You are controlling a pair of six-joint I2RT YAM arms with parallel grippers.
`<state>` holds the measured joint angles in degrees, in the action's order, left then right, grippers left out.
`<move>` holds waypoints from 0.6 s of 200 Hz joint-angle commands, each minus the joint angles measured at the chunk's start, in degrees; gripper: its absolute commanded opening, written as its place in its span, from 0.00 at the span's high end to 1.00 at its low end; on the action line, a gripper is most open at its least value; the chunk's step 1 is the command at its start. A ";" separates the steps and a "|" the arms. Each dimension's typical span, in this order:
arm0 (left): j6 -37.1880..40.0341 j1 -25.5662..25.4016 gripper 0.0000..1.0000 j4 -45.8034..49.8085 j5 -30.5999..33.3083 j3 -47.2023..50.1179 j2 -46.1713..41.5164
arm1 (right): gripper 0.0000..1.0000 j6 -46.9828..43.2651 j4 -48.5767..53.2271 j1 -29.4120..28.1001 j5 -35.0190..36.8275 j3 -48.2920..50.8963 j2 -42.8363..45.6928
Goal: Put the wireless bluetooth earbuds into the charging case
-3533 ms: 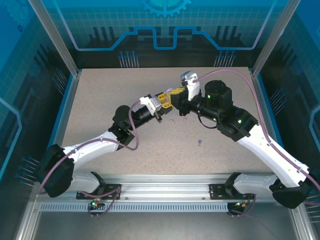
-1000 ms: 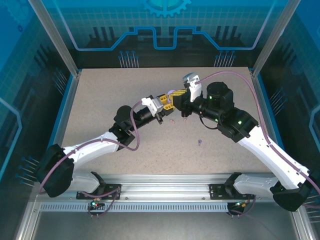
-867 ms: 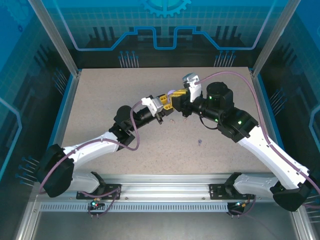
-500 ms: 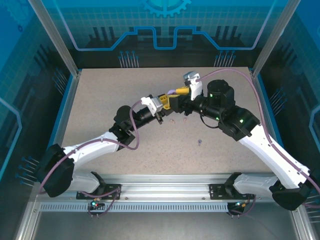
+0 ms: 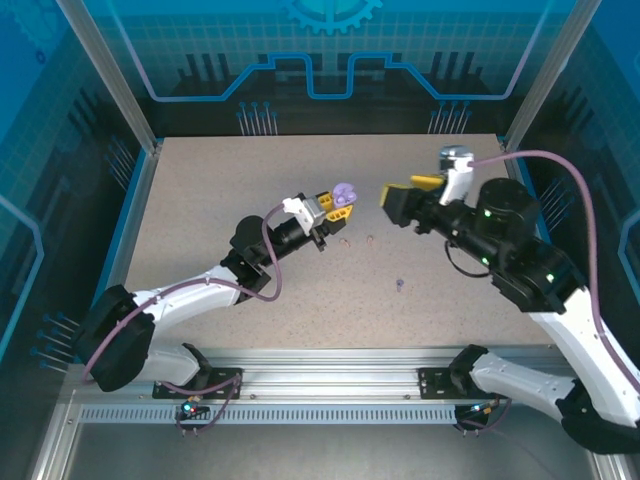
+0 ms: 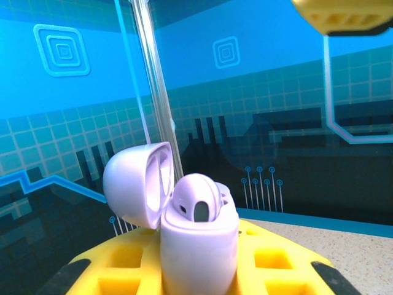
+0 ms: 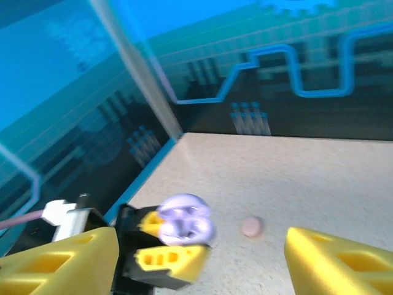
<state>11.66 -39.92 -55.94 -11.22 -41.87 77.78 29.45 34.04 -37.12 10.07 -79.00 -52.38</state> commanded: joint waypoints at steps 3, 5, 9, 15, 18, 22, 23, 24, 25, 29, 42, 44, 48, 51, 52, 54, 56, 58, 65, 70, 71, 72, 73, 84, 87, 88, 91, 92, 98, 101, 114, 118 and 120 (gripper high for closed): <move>1.17 -0.34 1.00 -3.30 2.01 0.56 -1.55 | 0.26 9.07 11.80 3.87 6.97 6.14 -0.81; 1.17 -0.36 1.00 -3.30 2.13 0.63 -1.57 | 0.26 9.75 12.14 4.20 7.02 6.87 -0.97; 1.09 -0.36 1.00 -3.38 2.25 0.64 -1.66 | 0.26 10.91 12.78 4.89 7.15 8.25 -1.28; 0.93 -0.41 1.00 -3.48 2.59 0.72 -1.83 | 0.26 12.37 13.18 6.01 6.83 10.29 -1.81; 0.82 -0.38 1.00 -3.49 2.73 0.73 -1.98 | 0.27 12.99 13.10 6.54 6.50 11.49 -2.17; 0.75 -0.36 1.00 -3.47 2.86 0.78 -2.09 | 0.27 13.92 13.29 7.32 6.19 12.85 -2.78; 0.74 -0.34 1.00 -3.47 2.91 0.76 -2.14 | 0.27 14.16 13.40 7.50 6.15 13.10 -2.97; 0.69 -0.38 1.00 -3.47 2.98 0.83 -2.17 | 0.27 14.50 13.54 7.77 6.08 13.49 -3.16; 0.67 -0.40 1.00 -3.47 3.06 0.87 -2.18 | 0.27 14.81 13.61 7.94 6.01 13.81 -3.34; 0.40 -0.35 1.00 -3.54 3.26 0.86 -2.34 | 0.27 15.57 13.71 8.71 5.52 14.98 -4.13; -0.29 -0.41 1.00 -3.26 3.79 1.00 -2.87 | 0.30 16.25 12.78 10.71 3.39 18.35 -7.06; -0.38 -0.37 1.00 -3.22 3.87 1.04 -3.00 | 0.30 16.52 12.86 10.92 3.34 18.75 -7.63; -0.68 -0.33 1.00 -3.08 3.93 1.04 -3.19 | 0.30 16.98 12.85 11.33 3.07 19.52 -8.60; -0.80 -0.33 1.00 -2.84 4.01 1.01 -3.28 | 0.30 17.05 12.62 11.63 2.68 20.01 -9.45; -0.78 -0.33 1.00 -2.80 4.01 1.01 -3.35 | 0.31 17.04 12.49 11.72 2.55 20.24 -9.69; -0.83 -0.40 1.00 -2.58 4.02 1.04 -3.45 | 0.31 17.17 12.31 11.85 2.38 20.61 -10.14; -0.85 -0.35 1.00 -2.48 3.97 1.01 -3.54 | 0.32 17.23 12.09 11.95 2.28 20.96 -10.71; -0.87 -0.40 1.00 -2.43 4.01 1.07 -3.63 | 0.32 17.44 12.03 12.02 2.25 21.25 -11.20; -1.02 -0.40 1.00 -2.56 4.17 1.22 -3.85 | 0.32 17.99 12.13 12.41 2.47 21.98 -13.17; -1.07 -0.36 1.00 -2.87 4.19 1.41 -3.90 | 0.33 18.14 12.10 12.42 2.71 22.45 -14.62; -1.09 -0.39 1.00 -3.00 4.19 1.42 -3.92 | 0.33 18.16 12.14 12.46 2.78 22.51 -14.87; -1.06 -0.40 1.00 -3.06 4.19 1.47 -3.94 | 0.34 18.22 12.17 12.49 2.91 22.59 -15.26; -1.04 -0.41 1.00 -3.18 4.19 1.50 -3.99 | 0.34 18.24 12.22 12.50 3.01 22.63 -15.58; -0.84 -0.40 1.00 -4.11 4.42 1.98 -4.19 | 0.34 18.96 12.54 12.59 3.45 23.27 -18.81; -0.73 -0.35 1.00 -4.23 4.46 2.04 -4.25 | 0.35 18.92 12.35 12.55 3.39 23.41 -19.56; -0.70 -0.34 1.00 -4.25 4.46 2.09 -4.28 | 0.35 18.95 12.27 12.53 3.34 23.48 -19.84; -0.66 -0.40 1.00 -4.36 4.46 2.13 -4.38 | 0.35 19.00 12.04 12.57 3.30 23.67 -20.60; -0.58 -0.37 1.00 -4.35 4.46 2.18 -4.43 | 0.35 19.03 11.98 12.54 3.25 23.74 -20.89; -0.33 -0.34 1.00 -4.35 4.36 2.22 -4.61 | 0.35 19.26 11.57 12.54 3.29 24.12 -22.23; -0.20 -0.38 1.00 -4.27 4.28 2.23 -4.71 | 0.35 19.32 11.31 12.58 3.37 24.36 -22.87; 0.02 -0.33 1.00 -4.01 4.01 2.29 -5.25 | 0.36 19.37 9.74 12.62 3.30 25.26 -24.77; 0.07 -0.29 1.00 -3.92 3.93 2.25 -5.49 | 0.36 19.48 9.38 12.60 3.26 25.31 -25.38; 0.11 -0.28 1.00 -3.98 3.89 2.37 -5.52 | 0.36 19.45 9.20 12.65 3.15 25.32 -25.81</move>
<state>11.77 -39.92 -56.95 -8.12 -40.47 74.63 46.81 44.71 -25.06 13.21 -55.16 -75.42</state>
